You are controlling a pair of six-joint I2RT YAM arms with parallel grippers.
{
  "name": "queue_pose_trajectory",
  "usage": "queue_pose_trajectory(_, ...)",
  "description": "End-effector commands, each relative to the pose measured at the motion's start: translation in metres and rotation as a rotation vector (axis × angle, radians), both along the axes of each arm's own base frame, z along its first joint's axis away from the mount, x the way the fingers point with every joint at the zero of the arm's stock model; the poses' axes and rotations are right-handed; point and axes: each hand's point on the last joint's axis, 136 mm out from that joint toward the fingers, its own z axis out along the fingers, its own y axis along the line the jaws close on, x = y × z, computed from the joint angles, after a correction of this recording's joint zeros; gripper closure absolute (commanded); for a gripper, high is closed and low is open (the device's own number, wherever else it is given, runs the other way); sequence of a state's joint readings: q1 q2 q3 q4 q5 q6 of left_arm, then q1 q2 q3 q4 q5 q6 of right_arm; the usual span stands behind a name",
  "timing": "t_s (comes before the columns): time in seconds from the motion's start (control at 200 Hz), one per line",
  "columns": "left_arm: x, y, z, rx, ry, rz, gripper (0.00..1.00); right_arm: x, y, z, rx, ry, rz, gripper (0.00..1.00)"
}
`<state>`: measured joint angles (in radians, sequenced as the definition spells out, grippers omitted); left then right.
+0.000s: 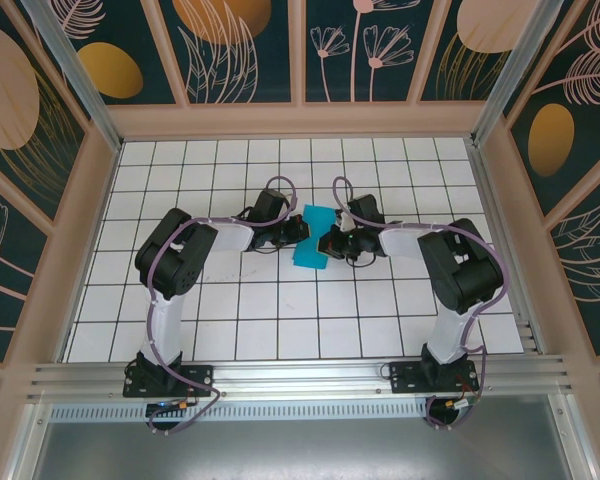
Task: Fold a paper plane with a square sheet of paper (pick it up from the middle)
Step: First fold in half a square sheet of paper at the center of the table.
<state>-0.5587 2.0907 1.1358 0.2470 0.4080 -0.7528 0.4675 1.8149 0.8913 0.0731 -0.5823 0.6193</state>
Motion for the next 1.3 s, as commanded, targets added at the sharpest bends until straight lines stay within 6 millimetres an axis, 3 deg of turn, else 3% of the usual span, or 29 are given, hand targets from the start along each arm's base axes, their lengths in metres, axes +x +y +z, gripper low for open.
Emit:
queue_pose_trajectory(0.0,-0.06,0.07,-0.11,0.323,0.292,0.072,1.0,-0.012,0.0,-0.007,0.005,0.032,0.02,1.0)
queue_pose_trajectory(0.43,-0.059,0.07,-0.111,0.324,0.293,0.079,1.0,-0.056,-0.023,-0.021,-0.075,0.094,0.074,1.0)
queue_pose_trajectory(0.545,-0.059,0.07,-0.11,0.322,0.292,0.077,1.0,-0.033,-0.02,0.003,-0.034,0.021,0.05,1.0)
queue_pose_trajectory(0.691,-0.06,0.07,-0.109,0.32,0.292,0.076,1.0,0.0,-0.001,0.027,0.02,-0.06,0.039,1.0)
queue_pose_trajectory(0.826,-0.059,0.07,-0.109,0.318,0.291,0.076,1.0,0.016,0.007,0.013,-0.002,-0.051,0.035,1.0)
queue_pose_trajectory(0.981,-0.06,0.069,-0.109,0.317,0.294,0.074,1.0,0.016,0.008,-0.003,-0.031,-0.019,0.045,1.0)
queue_pose_trajectory(1.141,-0.06,0.069,-0.109,0.316,0.294,0.074,1.0,0.0,0.004,-0.02,-0.068,0.028,0.083,1.0)
queue_pose_trajectory(1.296,-0.06,0.07,-0.11,0.32,0.294,0.078,1.0,-0.032,-0.011,-0.033,-0.111,0.081,0.124,1.0)
